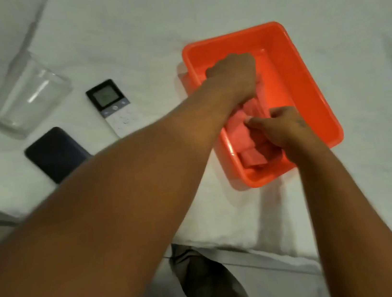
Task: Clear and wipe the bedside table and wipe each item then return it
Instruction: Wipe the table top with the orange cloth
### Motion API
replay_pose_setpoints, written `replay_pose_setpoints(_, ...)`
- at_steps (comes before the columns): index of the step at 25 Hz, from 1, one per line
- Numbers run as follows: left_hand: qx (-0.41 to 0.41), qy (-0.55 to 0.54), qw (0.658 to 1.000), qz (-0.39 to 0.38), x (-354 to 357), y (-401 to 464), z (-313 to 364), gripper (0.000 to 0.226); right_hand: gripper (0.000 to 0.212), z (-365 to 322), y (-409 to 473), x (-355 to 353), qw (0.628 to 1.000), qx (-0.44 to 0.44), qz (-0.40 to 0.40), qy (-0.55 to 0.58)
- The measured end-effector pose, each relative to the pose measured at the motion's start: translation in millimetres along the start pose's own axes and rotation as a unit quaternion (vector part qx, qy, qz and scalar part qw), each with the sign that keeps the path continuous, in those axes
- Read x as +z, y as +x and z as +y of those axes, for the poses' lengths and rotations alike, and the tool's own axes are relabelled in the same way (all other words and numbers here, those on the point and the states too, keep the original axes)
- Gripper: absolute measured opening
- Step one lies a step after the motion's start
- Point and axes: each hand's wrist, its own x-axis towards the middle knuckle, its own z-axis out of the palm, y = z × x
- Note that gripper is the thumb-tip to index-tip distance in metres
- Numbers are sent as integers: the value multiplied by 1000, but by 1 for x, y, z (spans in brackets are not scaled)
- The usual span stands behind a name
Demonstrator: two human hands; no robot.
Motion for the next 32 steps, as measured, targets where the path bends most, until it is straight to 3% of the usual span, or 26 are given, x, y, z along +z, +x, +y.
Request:
replay_pose_setpoints(4, 31, -148, 978, 142, -78, -80, -48, 35, 23, -42, -69, -11, 988, -142, -26, 61)
replay_pose_setpoints(7, 1, -283, 929, 238, -112, -185, -112, 34, 34, -84, -151, 21, 954, -227, -183, 76)
replay_pose_setpoints(10, -134, -346, 876, 308, -108, -308, -210, 35, 38, -105, -206, 129, 892, -237, -382, 48)
replay_pose_setpoints(13, -316, -337, 821, 335, -61, -402, -307, 43, 9, -91, -246, 266, 858, -242, -453, -27)
replay_pose_setpoints(15, -407, -318, 783, 347, -16, -438, -359, 39, 4, -67, -261, 350, 852, -254, -450, -89)
replay_pose_setpoints(19, -451, -316, 760, 345, 55, -431, -429, 42, 17, -34, -254, 445, 858, -304, -366, -194)
replay_pose_setpoints(21, -462, -296, 769, 327, 89, -428, -448, 50, 51, -20, -240, 461, 842, -344, -304, -284)
replay_pose_setpoints(23, -486, -248, 771, 329, 125, -451, -452, 55, 78, -8, -234, 464, 749, -512, -221, -359)
replay_pose_setpoints(25, -514, -141, 777, 335, 169, -499, -454, 55, 76, -5, -236, 481, 623, -651, -240, -361)
replay_pose_setpoints(28, -538, 4, 784, 308, 222, -574, -448, 60, 71, 8, -232, 509, 502, -697, -276, -430)
replay_pose_setpoints(29, -543, 25, 790, 283, 234, -588, -447, 64, 71, 13, -227, 514, 477, -705, -268, -451)
replay_pose_setpoints(30, -547, 34, 793, 267, 244, -596, -446, 66, 71, 10, -223, 519, 479, -710, -250, -453)
replay_pose_setpoints(32, -548, 49, 790, 269, 255, -601, -452, 67, 72, -23, -224, 562, 543, -694, -198, -430)
